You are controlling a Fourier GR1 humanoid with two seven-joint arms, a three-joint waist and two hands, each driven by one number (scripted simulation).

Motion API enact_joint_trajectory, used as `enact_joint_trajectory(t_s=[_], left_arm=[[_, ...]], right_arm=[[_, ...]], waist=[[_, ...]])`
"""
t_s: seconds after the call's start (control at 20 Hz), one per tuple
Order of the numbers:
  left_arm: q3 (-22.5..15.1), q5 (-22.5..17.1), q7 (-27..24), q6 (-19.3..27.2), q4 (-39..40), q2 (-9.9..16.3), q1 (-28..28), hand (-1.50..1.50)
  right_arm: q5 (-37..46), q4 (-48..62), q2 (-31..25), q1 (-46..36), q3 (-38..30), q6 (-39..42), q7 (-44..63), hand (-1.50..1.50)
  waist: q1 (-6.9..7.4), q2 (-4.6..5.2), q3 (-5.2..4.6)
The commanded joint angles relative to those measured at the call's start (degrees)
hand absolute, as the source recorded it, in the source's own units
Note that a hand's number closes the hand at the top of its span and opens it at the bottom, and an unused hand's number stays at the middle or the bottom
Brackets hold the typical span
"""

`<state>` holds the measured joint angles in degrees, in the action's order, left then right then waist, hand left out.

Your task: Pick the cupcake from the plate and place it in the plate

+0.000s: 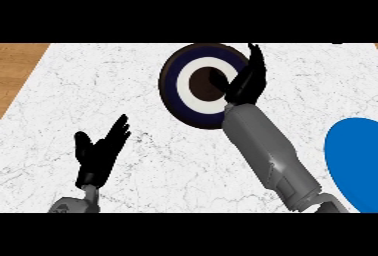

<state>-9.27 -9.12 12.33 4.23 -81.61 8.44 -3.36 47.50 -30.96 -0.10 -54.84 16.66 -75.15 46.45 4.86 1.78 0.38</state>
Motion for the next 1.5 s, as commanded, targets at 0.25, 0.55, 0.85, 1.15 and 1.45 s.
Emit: enact_joint_trajectory(t_s=[0.25, 0.55, 0.85, 1.15, 1.45], left_arm=[[0.91, -0.09, -1.68, -0.51, 0.96, 0.35, 2.19, 0.0], [-0.43, 1.49, -0.65, 2.48, 0.05, -2.29, 2.29, 0.0], [2.91, -1.02, -0.78, -0.81, 1.68, 0.58, 1.62, 0.0], [0.93, 0.5, 0.11, -0.13, -2.51, 0.19, 5.99, 0.0], [-0.46, 2.85, -1.91, 2.07, -0.34, -3.33, 5.76, 0.0]], right_arm=[[-10.29, -14.15, -1.51, 6.27, 2.17, -10.19, -10.01, -1.5], [-18.65, -29.22, -3.62, 15.56, 10.55, -10.61, -14.12, -1.5], [-25.42, -44.29, -8.97, 27.54, 23.23, -10.66, -18.43, -1.5], [-31.12, -49.16, -14.44, 33.63, 31.02, -10.7, -23.18, -1.5], [-34.15, -49.41, -13.15, 39.54, 34.9, -10.71, -30.43, -1.5]], waist=[[-1.88, -0.52, -0.16], [-2.47, -0.72, -0.08], [-3.28, -0.93, -0.1], [-3.27, -1.28, -0.13], [-4.09, -1.52, -0.23]])
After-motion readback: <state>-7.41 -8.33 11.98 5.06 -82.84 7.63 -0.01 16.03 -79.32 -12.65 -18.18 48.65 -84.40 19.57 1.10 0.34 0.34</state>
